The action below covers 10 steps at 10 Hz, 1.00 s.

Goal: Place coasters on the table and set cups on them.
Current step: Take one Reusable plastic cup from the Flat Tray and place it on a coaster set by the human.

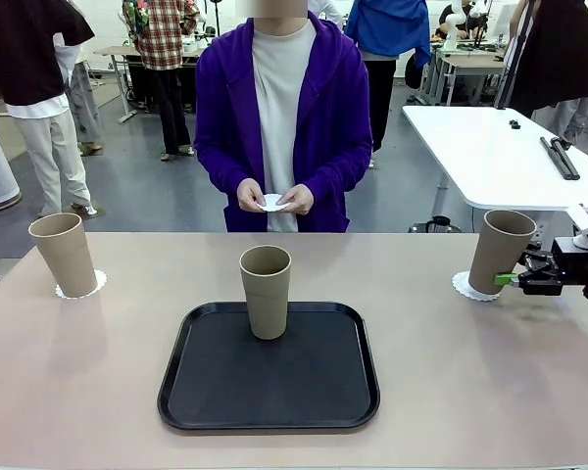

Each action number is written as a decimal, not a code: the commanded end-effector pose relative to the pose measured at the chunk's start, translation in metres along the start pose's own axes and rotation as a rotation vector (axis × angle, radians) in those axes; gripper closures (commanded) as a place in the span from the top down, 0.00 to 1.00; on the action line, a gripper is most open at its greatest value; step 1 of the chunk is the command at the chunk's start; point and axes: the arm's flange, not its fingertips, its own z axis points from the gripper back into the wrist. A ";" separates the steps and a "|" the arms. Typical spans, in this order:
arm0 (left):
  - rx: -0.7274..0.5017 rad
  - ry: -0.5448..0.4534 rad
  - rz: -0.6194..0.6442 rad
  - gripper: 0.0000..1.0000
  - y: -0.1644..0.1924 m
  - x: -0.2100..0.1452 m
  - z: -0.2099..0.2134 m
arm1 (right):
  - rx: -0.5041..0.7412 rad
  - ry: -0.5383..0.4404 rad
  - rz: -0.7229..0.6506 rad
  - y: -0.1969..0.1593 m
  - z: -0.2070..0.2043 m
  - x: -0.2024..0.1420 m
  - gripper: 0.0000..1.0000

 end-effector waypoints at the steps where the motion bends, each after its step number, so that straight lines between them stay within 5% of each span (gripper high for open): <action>1: -0.007 -0.008 -0.001 1.00 -0.002 0.000 0.002 | -0.009 -0.030 -0.030 -0.014 -0.004 0.000 0.80; 10: -0.007 -0.008 -0.001 1.00 -0.002 0.000 0.002 | -0.043 -0.001 -0.119 -0.022 -0.009 -0.016 0.80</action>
